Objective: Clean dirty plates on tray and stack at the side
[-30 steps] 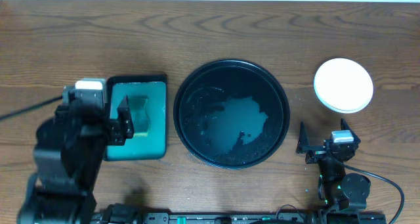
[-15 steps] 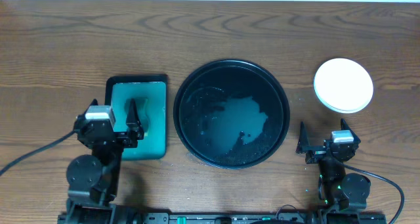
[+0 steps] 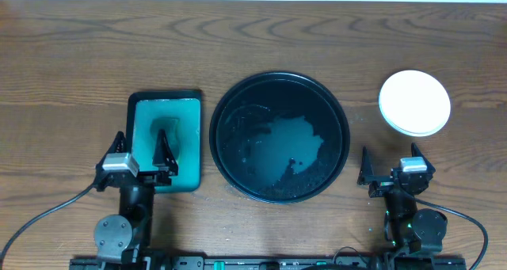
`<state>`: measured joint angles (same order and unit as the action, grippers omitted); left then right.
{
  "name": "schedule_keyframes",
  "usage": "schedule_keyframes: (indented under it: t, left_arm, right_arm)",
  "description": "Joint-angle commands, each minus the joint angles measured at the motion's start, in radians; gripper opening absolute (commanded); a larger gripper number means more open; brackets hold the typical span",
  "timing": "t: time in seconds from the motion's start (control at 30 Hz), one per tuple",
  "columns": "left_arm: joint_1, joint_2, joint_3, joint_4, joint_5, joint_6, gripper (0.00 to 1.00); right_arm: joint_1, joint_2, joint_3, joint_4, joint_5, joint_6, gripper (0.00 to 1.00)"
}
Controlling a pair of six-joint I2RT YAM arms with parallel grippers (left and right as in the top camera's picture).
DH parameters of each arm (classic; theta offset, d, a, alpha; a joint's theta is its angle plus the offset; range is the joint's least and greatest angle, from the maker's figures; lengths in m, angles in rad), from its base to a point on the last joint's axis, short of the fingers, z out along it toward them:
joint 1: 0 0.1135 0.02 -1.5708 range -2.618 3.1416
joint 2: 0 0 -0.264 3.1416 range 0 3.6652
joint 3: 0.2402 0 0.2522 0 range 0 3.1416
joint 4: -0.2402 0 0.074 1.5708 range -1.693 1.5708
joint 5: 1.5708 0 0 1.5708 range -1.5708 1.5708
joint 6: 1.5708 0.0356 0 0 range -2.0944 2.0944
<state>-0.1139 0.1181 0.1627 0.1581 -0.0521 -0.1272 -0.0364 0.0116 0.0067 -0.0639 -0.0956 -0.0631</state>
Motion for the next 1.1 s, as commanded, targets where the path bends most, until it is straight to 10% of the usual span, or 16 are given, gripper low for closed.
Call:
schedule_keyframes:
  t: [0.0, 1.07]
  left_arm:
    - [0.015, -0.056, -0.039, 0.016, -0.009, -0.040, 0.82]
    - [0.046, -0.117, -0.159, -0.226, -0.002, -0.211, 0.82]
  right_arm:
    - [0.011, -0.006, -0.001, -0.005, 0.009, -0.013, 0.99]
    - [0.011, -0.006, -0.001, -0.005, 0.009, -0.013, 0.99]
